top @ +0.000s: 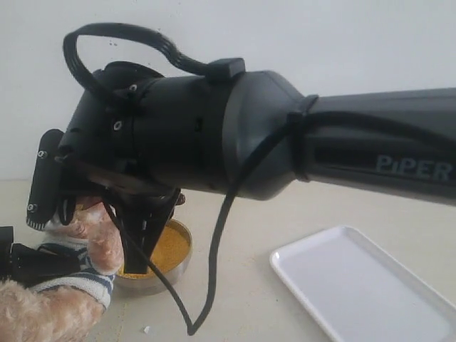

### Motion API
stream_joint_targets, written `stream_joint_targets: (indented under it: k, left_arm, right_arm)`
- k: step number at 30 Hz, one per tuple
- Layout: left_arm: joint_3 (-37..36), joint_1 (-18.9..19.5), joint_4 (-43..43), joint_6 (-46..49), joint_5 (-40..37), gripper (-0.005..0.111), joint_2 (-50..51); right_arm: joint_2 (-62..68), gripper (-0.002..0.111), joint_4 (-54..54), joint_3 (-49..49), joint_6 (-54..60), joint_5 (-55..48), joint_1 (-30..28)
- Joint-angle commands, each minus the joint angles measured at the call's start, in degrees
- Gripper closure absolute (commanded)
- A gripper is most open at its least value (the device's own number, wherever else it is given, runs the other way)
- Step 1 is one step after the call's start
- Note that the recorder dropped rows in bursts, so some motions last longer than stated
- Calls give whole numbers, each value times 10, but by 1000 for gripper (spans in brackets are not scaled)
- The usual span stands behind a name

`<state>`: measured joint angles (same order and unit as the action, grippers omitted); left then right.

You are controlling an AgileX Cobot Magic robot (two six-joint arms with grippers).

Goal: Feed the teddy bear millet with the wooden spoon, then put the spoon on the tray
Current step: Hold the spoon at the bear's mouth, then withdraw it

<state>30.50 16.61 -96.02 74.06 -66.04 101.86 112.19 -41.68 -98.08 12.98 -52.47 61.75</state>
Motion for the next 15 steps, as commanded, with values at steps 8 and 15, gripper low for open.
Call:
stream_joint_targets:
  k: [8, 15]
  left_arm:
    - [-1, 2, -10, 4, -14, 103, -1]
    - [-1, 2, -10, 4, -14, 103, -1]
  right_arm:
    - [-1, 108, -164, 56, -6, -6, 47]
    - [-1, 108, -237, 91, -130, -7, 54]
